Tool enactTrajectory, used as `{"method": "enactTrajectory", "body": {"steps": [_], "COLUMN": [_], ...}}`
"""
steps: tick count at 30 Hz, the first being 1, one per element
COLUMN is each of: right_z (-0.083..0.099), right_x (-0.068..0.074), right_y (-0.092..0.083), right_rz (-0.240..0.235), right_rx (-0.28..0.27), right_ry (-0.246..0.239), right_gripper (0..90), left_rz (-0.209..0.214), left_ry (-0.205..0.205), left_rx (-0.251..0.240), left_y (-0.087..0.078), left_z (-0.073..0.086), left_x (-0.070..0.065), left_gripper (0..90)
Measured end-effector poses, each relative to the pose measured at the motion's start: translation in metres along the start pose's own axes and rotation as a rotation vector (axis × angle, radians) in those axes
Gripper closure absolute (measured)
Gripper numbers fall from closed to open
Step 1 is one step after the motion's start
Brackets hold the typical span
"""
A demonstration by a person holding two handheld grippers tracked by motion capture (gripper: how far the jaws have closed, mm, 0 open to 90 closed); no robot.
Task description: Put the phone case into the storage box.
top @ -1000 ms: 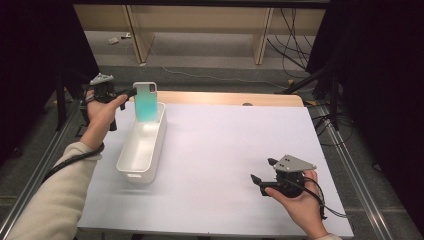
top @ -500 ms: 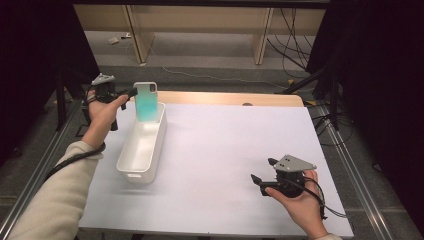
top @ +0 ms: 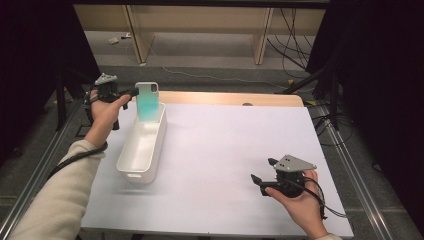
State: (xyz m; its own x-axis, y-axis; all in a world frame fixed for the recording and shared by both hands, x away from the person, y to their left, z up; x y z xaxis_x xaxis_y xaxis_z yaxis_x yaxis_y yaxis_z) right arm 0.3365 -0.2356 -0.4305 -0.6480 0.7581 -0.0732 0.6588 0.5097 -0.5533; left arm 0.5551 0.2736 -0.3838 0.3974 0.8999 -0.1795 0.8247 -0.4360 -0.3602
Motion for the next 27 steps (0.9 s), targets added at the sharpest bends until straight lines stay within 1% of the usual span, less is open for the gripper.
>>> {"method": "enactTrajectory", "body": {"steps": [5,8,9,12,14,18,27], "right_z": [0.0,0.0,0.0,0.0,0.001,0.001,0.001], "right_x": [0.0,-0.001,0.0,0.0,0.0,0.0,0.0], "right_y": [0.0,0.001,0.001,0.002,0.002,0.002,0.002], "right_rz": [-0.002,-0.001,-0.002,-0.005,-0.005,-0.003,-0.004], "right_rx": [-0.001,-0.001,0.002,0.005,0.005,0.004,0.004], "right_ry": [-0.001,-0.011,-0.002,-0.009,-0.008,-0.008,-0.008], "right_gripper": [22.1,22.1,22.2,22.2,22.1,22.2,22.1], "left_rz": [0.004,0.005,0.007,0.007,0.004,0.006,0.0], "left_ry": [0.005,0.002,0.005,0.009,0.002,0.002,0.007], "left_rx": [0.005,0.009,0.01,0.012,0.011,0.014,0.016], "left_y": [0.004,0.006,0.007,0.009,0.01,0.013,0.016], "left_z": [0.001,0.003,0.003,0.004,0.005,0.006,0.008], "left_x": [-0.001,-0.002,-0.002,-0.003,-0.003,-0.004,-0.004], "left_gripper": [83.7,83.7,83.7,83.7,83.6,83.6,83.6]}}
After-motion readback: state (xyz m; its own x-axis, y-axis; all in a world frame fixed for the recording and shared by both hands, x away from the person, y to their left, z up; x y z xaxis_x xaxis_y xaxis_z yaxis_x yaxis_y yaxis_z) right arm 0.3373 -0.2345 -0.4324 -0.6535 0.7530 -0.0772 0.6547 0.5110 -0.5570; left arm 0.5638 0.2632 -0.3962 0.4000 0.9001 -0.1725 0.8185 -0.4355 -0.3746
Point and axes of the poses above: each handheld gripper's, and its own axes: y roughly forward along the jaws, z roughly out of its underside, x roughly to its left, the point moved 1 cm from there along y, roughly forward along the jaws, and after that the axes turned 1 degree about z, right-handed, at the moved point
